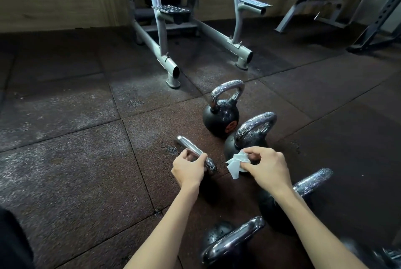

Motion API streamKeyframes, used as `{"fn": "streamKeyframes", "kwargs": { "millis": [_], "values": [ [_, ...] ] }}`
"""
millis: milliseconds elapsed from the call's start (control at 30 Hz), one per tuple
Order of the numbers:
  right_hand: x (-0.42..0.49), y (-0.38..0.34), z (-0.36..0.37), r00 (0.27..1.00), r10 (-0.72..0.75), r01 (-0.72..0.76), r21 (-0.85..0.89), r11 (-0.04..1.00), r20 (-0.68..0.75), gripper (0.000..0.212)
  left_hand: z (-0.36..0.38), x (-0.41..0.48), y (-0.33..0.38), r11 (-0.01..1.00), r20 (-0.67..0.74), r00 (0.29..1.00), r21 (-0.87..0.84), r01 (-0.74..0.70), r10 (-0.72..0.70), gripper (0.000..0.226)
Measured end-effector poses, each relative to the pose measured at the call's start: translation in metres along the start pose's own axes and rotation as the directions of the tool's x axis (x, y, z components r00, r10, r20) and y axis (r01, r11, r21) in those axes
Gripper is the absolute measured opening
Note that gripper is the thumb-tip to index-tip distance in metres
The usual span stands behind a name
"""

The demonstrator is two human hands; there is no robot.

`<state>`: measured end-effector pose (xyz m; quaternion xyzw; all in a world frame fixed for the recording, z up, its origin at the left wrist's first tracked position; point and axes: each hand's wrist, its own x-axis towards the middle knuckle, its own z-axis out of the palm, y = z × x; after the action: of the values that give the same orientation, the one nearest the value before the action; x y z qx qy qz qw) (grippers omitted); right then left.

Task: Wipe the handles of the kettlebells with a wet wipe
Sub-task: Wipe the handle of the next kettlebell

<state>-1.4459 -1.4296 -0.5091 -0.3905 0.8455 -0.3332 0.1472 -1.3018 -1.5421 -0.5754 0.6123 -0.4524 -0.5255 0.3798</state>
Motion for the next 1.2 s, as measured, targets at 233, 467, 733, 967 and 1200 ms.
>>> {"fn": "streamKeyframes", "kwargs": {
  "millis": [233,467,733,967,1200],
  "values": [
    [0.007,-0.004,0.034,1.000,0.000,-0.001,0.066,0.998,0.012,0.022,-0.049,0.017,-0.034,0.995,0.128,0.992,-0.098,0.017,-0.005,0.024],
    [0.044,-0.041,0.116,1.000,0.017,-0.017,0.046,0.999,0.013,0.022,-0.084,0.036,-0.044,0.978,0.236,0.969,-0.210,-0.021,0.071,0.038],
    [0.082,-0.077,0.207,0.995,0.020,-0.025,0.041,0.999,0.101,0.018,-0.108,0.053,-0.048,0.980,0.353,0.924,-0.176,-0.092,0.150,0.040],
    [0.083,-0.048,0.221,0.966,-0.100,0.077,0.102,0.992,0.238,0.029,-0.100,0.045,-0.040,0.987,0.370,0.916,-0.111,-0.120,0.153,0.033],
    [0.099,-0.041,0.216,0.870,-0.212,0.193,0.088,0.977,0.445,0.026,-0.105,0.049,-0.042,0.991,0.385,0.914,-0.078,-0.106,0.128,0.029]
  ]
}}
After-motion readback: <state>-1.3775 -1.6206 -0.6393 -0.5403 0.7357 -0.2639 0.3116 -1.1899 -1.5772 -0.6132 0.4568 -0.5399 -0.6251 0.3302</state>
